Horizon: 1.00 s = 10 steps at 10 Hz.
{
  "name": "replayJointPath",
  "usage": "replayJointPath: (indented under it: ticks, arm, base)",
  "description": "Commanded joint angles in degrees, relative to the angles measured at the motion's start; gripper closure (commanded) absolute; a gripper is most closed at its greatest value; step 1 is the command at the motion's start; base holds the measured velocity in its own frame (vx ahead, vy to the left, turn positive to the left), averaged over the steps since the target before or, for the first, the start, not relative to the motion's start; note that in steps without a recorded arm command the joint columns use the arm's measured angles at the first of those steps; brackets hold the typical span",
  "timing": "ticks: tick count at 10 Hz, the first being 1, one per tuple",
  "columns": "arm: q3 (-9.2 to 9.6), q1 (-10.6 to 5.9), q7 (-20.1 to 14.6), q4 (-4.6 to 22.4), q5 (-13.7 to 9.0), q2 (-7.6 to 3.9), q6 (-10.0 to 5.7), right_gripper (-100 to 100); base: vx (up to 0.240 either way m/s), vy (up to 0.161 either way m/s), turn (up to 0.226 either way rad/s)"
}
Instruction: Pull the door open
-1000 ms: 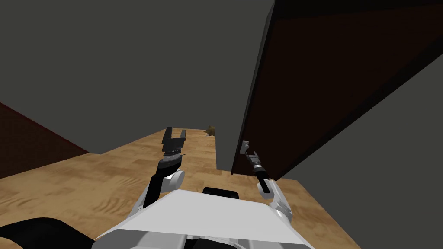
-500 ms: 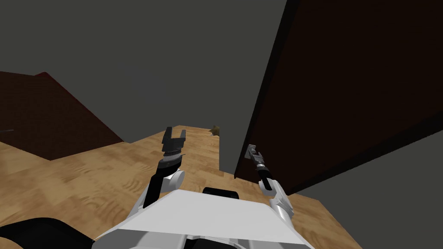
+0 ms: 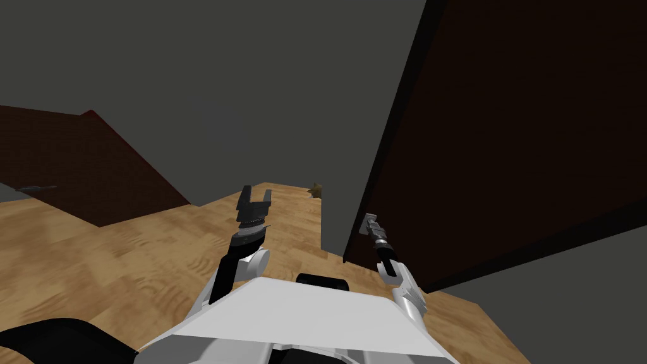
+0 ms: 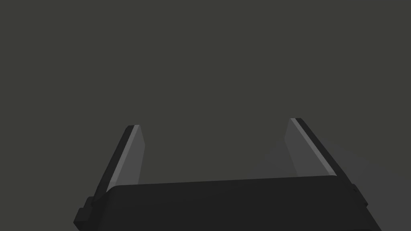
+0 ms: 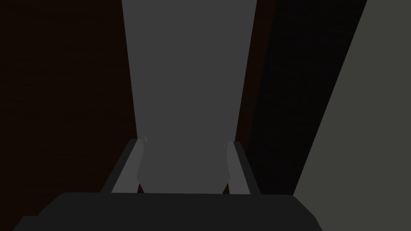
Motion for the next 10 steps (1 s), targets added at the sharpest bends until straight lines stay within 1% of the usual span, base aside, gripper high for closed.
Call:
replayJointPath:
  ticks: [1,4,5,6,9,10]
  arm:
    - [0.0,0.02,0.0,0.0,0.0,0.01,0.02,100]
    - [0.0,0.02,0.0,0.0,0.0,0.01,0.02,100]
    - [0.57,0.1,-1.6,-0.1,-1.2,-0.27,0.11,100]
    - [0.83,0.14,-2.3,-0.2,-1.8,-0.38,0.13,100]
    - [2.18,0.34,-6.0,-0.5,-4.8,-0.94,0.27,100]
    - [2.78,0.42,-7.6,-0.6,-6.1,-1.18,0.33,100]
  base:
    - [-0.005,0.003,0.0]
    - [0.0,0.0,0.0]
    - [-0.017,-0.003,0.006]
    - [-0.03,-0.01,0.005]
    - [-0.04,-0.004,0.004]
    - [-0.049,-0.01,0.005]
